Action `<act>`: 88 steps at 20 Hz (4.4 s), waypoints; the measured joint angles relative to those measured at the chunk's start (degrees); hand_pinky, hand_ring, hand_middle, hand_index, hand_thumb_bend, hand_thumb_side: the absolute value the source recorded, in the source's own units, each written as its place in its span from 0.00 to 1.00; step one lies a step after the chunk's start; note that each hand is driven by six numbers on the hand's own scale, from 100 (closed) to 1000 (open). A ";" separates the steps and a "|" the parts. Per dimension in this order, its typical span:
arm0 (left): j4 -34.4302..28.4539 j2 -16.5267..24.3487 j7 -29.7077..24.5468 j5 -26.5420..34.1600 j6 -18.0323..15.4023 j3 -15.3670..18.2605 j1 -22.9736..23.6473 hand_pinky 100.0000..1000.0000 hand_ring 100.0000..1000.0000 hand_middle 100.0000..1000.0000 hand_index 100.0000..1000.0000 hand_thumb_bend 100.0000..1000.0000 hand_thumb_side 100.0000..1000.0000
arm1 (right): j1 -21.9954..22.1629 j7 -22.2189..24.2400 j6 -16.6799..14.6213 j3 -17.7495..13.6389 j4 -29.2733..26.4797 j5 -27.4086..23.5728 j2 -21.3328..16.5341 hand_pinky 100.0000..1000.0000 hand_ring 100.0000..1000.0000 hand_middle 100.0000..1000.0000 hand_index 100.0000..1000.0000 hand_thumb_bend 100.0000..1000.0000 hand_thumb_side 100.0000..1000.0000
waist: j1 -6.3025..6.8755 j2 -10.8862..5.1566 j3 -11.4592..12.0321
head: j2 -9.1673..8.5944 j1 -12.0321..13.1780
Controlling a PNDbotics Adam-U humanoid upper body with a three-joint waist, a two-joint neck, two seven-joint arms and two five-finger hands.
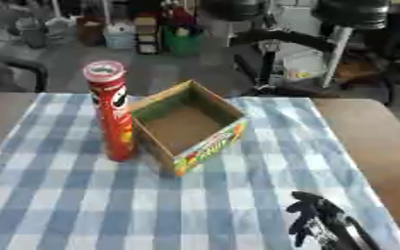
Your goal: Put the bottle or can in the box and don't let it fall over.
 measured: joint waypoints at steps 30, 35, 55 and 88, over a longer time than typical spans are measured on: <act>44.37 31.06 -15.76 -7.53 -21.50 -32.15 -57.62 0.72 0.78 0.81 0.89 0.41 0.68 | -0.56 2.44 0.20 1.82 0.32 -0.25 -1.54 0.30 0.44 0.59 0.79 0.00 0.55 | 1.86 -0.68 -5.55 | 0.00 2.60; 50.79 24.91 -16.07 -16.28 -21.18 -32.62 -61.36 0.74 0.80 0.83 0.90 0.46 0.69 | -1.06 3.06 0.25 2.24 0.32 -0.50 -1.53 0.30 0.44 0.59 0.79 0.00 0.55 | 1.64 -0.34 -6.48 | -0.02 2.68; 55.91 17.81 -8.91 -33.57 -28.35 -33.12 -61.02 0.83 0.90 0.89 0.92 0.46 0.64 | -2.08 3.35 0.29 2.53 0.33 -1.09 -1.52 0.30 0.44 0.59 0.79 0.00 0.55 | 1.47 0.45 -8.02 | -1.34 2.23; 53.42 23.46 -13.97 -18.23 -23.28 -31.88 -63.05 0.00 0.15 0.25 0.59 0.00 0.24 | -2.46 3.14 0.18 2.48 0.35 -1.10 -1.52 0.30 0.44 0.60 0.79 0.00 0.56 | 1.79 0.68 -7.86 | -1.52 1.25</act>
